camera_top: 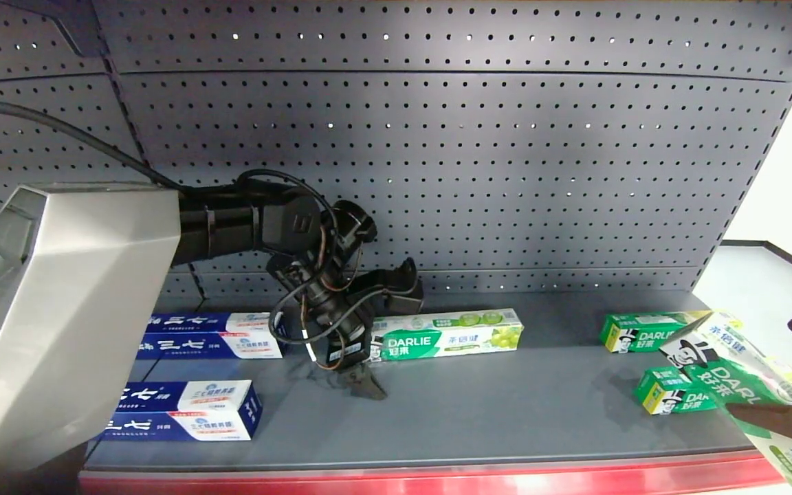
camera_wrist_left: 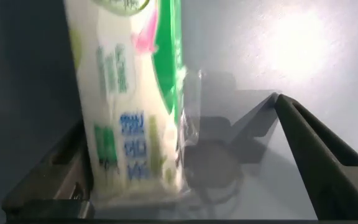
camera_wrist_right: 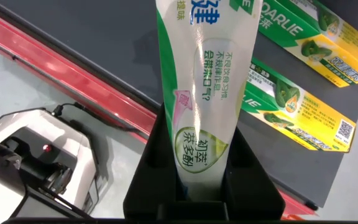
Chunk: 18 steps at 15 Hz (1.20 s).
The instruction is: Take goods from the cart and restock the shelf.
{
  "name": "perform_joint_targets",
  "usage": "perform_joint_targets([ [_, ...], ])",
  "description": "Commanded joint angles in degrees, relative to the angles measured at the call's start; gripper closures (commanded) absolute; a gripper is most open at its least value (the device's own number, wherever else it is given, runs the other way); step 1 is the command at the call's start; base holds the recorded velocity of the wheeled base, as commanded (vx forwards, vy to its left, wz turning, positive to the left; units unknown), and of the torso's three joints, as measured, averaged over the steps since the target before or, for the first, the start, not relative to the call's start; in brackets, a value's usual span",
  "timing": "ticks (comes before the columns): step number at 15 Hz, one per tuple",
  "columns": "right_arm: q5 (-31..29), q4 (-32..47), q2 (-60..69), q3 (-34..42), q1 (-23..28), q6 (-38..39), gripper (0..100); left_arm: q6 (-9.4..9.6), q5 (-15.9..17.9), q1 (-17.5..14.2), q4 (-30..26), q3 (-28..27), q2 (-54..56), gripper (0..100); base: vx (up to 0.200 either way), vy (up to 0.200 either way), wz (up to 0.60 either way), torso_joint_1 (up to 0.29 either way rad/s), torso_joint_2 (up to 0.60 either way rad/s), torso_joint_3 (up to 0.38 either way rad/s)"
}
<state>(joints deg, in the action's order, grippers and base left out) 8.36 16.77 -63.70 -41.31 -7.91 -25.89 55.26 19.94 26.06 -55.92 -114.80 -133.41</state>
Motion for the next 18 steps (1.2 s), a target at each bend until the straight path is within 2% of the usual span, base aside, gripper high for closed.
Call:
perform_joint_targets([
  [1,0.07,0.01,-0.20,0.01,0.00,-0.03,100,-0.59,-0.26,0.57,-1.21,0.21,-3.08,0,0.000,0.000,0.00,0.000,0.00,0.000],
  [6,0.07,0.01,-0.82,0.09,-0.26,-0.03,100,-0.94,-0.43,1.09,-2.00,0.21,-3.61,0,0.000,0.000,0.00,0.000,0.00,0.000],
  [9,-0.01,0.01,-1.08,0.09,-0.26,-0.03,100,-2.70,-0.17,0.92,-2.00,0.21,-3.34,0,0.000,0.000,0.00,0.000,0.00,0.000],
  [11,-0.01,0.01,-0.99,0.09,-0.26,-0.12,100,-2.97,-0.17,0.57,-2.00,0.21,-2.73,0,0.000,0.000,0.00,0.000,0.00,0.000],
  [13,-0.10,0.01,-0.99,0.62,-0.26,-0.21,100,-4.28,0.18,-0.31,-1.91,0.21,3.69,0,0.000,0.000,0.00,0.000,0.00,0.000],
  [15,-0.10,0.01,-0.99,0.88,-0.26,-0.21,100,-4.20,0.36,-1.45,-0.51,0.21,9.84,0,0.000,0.000,0.00,0.000,0.00,0.000],
  [16,-0.10,0.01,-1.08,0.80,-0.09,-0.21,100,-4.20,0.36,-1.81,5.64,7.57,15.73,0,0.000,0.000,0.00,0.000,0.00,0.000],
  [18,-0.10,0.01,-1.78,0.88,-0.09,-0.30,100,-4.28,0.36,-2.42,12.24,20.05,21.53,0,0.000,0.000,0.00,0.000,0.00,0.000],
])
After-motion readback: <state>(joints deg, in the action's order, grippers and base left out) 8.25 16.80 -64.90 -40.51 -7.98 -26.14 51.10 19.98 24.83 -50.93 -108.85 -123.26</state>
